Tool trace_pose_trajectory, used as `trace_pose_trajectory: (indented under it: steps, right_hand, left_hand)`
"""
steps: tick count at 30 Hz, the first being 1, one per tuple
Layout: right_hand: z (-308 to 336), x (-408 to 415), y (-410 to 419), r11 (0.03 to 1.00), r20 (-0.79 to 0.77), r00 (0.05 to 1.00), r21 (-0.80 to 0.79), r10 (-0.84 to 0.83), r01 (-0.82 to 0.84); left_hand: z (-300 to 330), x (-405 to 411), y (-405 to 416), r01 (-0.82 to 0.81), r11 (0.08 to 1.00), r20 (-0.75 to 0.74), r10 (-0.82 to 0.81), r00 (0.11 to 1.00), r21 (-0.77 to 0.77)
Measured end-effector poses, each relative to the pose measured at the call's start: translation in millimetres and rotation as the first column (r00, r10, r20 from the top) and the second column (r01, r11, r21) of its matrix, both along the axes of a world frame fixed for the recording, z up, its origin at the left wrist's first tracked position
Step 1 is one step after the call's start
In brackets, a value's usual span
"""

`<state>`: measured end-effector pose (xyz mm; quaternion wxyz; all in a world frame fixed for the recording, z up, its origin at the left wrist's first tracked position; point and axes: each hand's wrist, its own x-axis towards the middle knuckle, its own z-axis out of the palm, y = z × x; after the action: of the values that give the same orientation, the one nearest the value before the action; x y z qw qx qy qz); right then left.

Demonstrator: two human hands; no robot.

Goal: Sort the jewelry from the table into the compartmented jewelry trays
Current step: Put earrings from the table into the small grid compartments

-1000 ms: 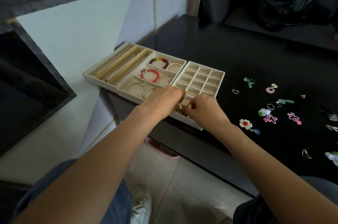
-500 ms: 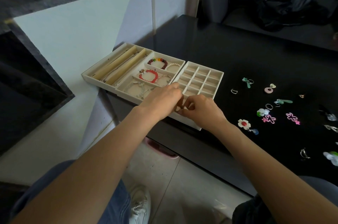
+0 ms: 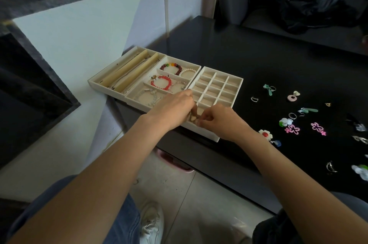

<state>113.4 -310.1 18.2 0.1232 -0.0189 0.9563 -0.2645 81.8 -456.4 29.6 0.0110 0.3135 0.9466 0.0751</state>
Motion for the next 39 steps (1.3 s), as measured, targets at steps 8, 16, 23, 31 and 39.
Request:
trace_pose_trajectory:
  steps: [8, 16, 23, 31, 39]
  right_hand:
    - [7, 5, -5, 0.992, -0.101, 0.991, 0.097, 0.088, -0.078]
    - [5, 7, -5, 0.972, -0.275, 0.94, 0.179, 0.2, -0.154]
    - [4, 3, -5, 0.964, -0.257, 0.929, 0.09, 0.267, -0.252]
    - [-6, -1, -4, 0.986, -0.219, 0.969, -0.09, 0.116, -0.139]
    - [-4, -6, 6, 0.995, -0.252, 0.967, -0.076, 0.043, -0.064]
  left_hand:
    - [-1, -2, -1, 0.001, 1.0, 0.005, -0.001, 1.0, -0.018]
    - [0, -3, -2, -0.013, 0.995, 0.104, 0.002, 0.995, 0.097]
    - [5, -1, -4, -0.066, 0.992, 0.137, 0.051, 0.989, 0.107]
    - [5, 4, -5, -0.181, 0.975, 0.21, 0.151, 0.966, 0.131]
    - [2, 4, 4, -0.141, 0.981, 0.235, 0.107, 0.966, 0.131]
